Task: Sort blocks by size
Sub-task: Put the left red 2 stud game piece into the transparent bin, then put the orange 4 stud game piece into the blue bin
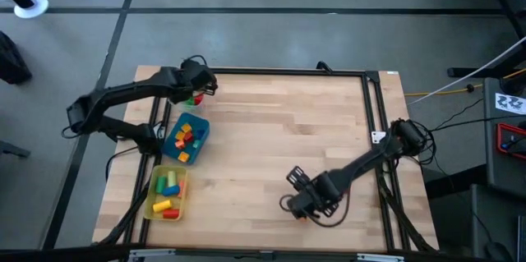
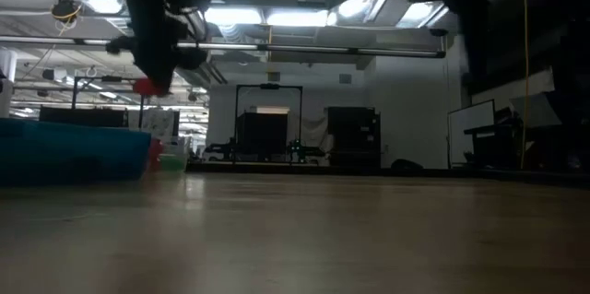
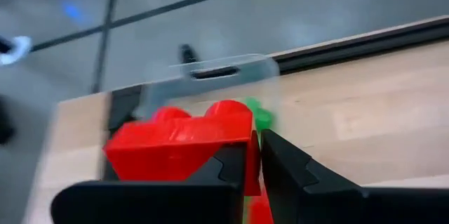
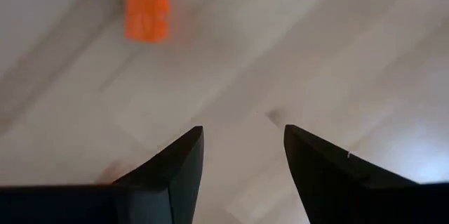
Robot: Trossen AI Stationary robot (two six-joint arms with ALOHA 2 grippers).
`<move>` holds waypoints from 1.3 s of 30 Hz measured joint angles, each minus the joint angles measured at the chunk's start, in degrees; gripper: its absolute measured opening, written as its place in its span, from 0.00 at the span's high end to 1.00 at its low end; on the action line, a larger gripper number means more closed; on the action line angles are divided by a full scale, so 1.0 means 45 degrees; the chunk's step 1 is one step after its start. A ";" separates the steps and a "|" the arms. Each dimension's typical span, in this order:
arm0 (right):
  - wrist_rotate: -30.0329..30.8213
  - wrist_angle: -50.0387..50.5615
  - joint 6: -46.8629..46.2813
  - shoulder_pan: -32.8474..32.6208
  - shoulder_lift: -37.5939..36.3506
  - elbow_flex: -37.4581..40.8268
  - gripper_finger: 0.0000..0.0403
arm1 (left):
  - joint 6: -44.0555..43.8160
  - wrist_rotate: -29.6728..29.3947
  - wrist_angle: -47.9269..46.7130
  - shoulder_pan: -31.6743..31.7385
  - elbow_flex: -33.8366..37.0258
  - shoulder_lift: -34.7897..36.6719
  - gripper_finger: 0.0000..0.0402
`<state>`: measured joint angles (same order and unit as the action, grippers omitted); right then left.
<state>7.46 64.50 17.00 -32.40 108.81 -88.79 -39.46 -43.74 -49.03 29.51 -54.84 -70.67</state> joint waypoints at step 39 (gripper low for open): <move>-0.0465 -0.2751 -0.2456 -0.2002 0.0005 0.0569 0.51 | 0.0217 0.2620 0.4200 0.2336 0.2671 0.0015 0.77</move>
<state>5.37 52.12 5.94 -41.41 108.84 -86.24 -38.48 -31.95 -30.13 40.02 -42.82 -70.61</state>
